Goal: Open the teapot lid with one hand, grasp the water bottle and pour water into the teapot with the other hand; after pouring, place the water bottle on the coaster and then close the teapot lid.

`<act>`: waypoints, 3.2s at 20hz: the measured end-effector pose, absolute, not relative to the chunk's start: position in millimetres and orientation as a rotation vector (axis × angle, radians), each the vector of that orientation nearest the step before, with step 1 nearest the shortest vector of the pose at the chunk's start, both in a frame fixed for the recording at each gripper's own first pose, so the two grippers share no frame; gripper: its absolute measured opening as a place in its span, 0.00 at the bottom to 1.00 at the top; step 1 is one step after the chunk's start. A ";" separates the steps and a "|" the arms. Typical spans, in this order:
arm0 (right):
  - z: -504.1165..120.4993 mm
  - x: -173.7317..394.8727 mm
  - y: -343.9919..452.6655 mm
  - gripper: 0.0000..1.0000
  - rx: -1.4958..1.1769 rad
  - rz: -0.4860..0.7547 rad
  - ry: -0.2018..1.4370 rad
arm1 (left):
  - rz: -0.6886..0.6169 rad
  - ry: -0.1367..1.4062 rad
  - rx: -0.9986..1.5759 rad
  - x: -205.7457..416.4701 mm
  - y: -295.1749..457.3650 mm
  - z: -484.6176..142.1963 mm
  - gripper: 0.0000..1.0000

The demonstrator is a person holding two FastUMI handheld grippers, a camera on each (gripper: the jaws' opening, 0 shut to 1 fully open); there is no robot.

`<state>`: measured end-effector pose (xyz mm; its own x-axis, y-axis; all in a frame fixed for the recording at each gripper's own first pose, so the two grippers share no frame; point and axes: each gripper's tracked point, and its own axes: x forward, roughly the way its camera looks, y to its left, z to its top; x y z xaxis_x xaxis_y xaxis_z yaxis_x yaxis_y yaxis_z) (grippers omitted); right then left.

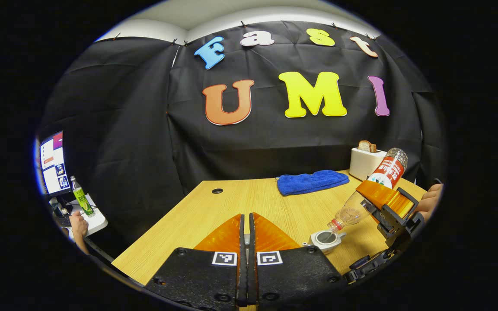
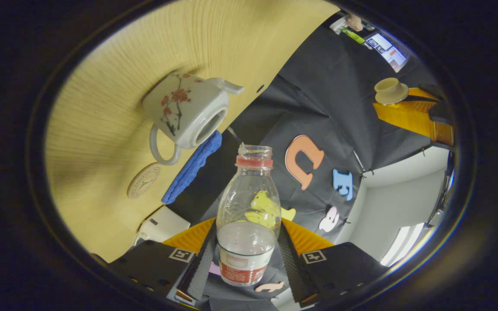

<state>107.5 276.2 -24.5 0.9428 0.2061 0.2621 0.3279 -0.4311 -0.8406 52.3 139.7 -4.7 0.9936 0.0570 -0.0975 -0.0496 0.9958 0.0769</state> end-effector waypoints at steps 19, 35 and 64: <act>-56.7 117.8 214.2 0.77 -1.392 -0.027 -0.161 | 0.072 0.101 0.047 53.2 148.5 -5.1 0.03; -40.3 143.7 174.7 0.75 -0.229 0.103 -0.013 | 0.078 0.117 0.067 58.0 145.4 -9.9 0.03; -81.9 237.3 203.4 0.92 0.112 0.193 0.124 | 0.117 0.156 0.062 62.9 163.9 -24.5 0.03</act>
<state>237.3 203.4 -81.9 0.9738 0.1981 -0.1118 -0.1843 0.9752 0.1226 62.9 163.9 -24.5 0.9810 0.1212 -0.1518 -0.1116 0.9913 0.0705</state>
